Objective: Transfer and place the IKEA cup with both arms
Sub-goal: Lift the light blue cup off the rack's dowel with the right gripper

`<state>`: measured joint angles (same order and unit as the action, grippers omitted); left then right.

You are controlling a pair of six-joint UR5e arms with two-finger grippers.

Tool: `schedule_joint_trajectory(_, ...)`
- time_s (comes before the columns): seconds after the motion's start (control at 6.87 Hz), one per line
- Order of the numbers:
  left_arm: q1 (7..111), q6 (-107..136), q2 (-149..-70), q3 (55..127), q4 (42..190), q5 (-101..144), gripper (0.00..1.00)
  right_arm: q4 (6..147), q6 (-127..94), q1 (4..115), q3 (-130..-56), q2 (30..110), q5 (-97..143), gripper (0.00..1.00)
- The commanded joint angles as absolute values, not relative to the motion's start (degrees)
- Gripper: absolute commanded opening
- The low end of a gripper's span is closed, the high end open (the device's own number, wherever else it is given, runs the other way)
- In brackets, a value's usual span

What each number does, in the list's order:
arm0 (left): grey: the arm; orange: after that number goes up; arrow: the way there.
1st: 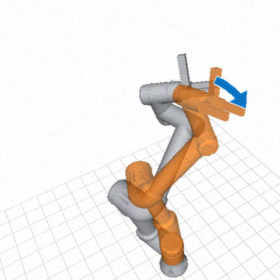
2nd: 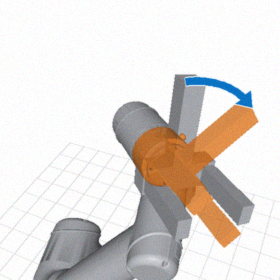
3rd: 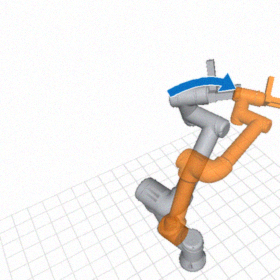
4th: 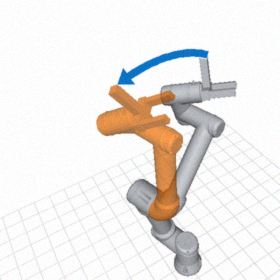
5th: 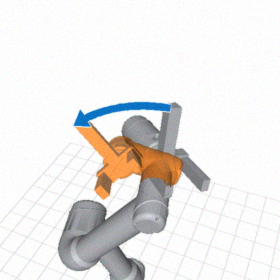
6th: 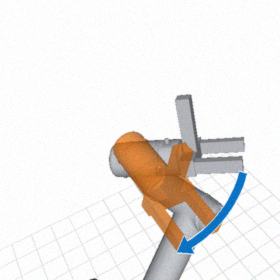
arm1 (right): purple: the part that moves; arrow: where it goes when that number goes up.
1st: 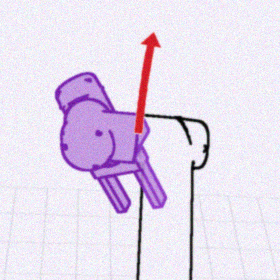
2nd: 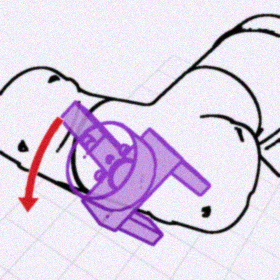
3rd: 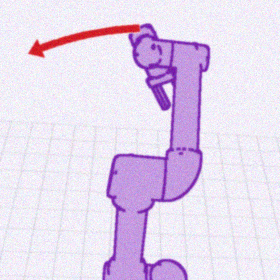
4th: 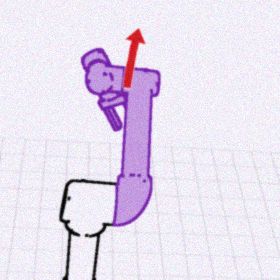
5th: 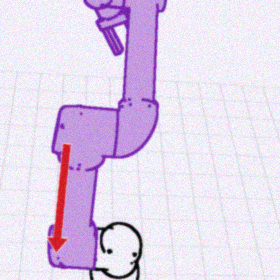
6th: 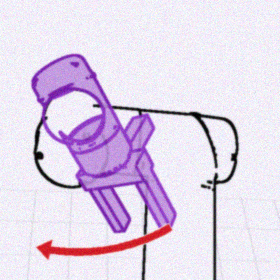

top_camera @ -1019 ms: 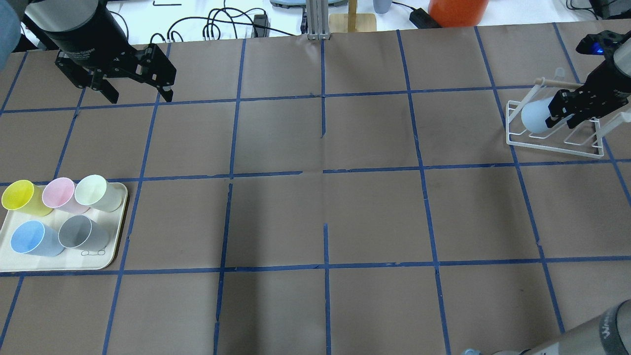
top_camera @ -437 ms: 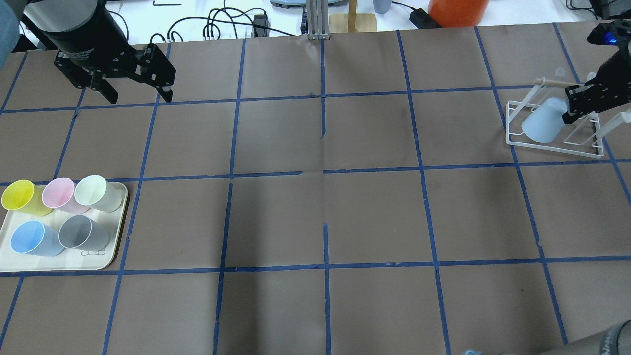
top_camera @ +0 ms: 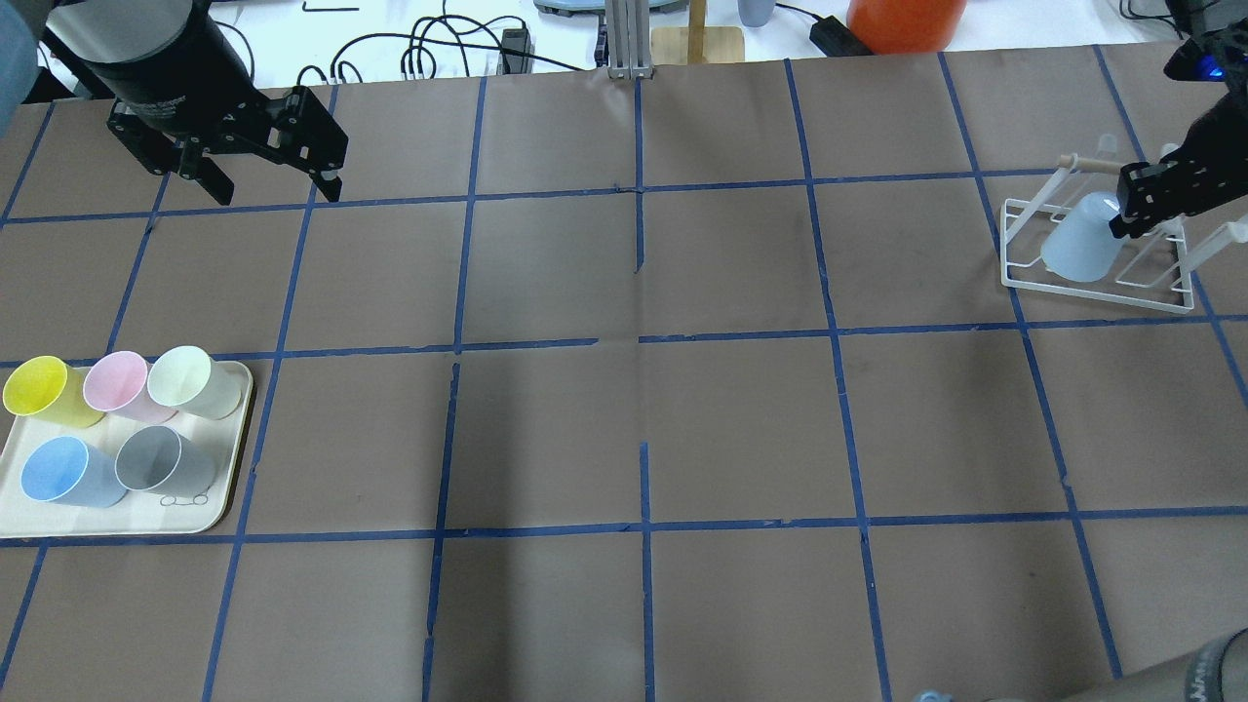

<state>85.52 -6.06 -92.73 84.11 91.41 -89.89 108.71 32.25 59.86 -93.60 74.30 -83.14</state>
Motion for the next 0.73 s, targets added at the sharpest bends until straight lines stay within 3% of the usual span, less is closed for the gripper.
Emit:
schedule_joint_trajectory(0.0, 85.52, -6.06, -92.72, 84.11, 91.41, -89.83, 1.00, 110.57, 32.78, 59.85, -93.52, 72.78, -83.06, 1.00)
schedule_joint_trajectory(0.58, 85.52, -6.06, -92.72, 84.11, 91.41, -89.82, 1.00, 112.76, 31.91, 59.94, -93.60, 70.67, -81.31, 1.00)
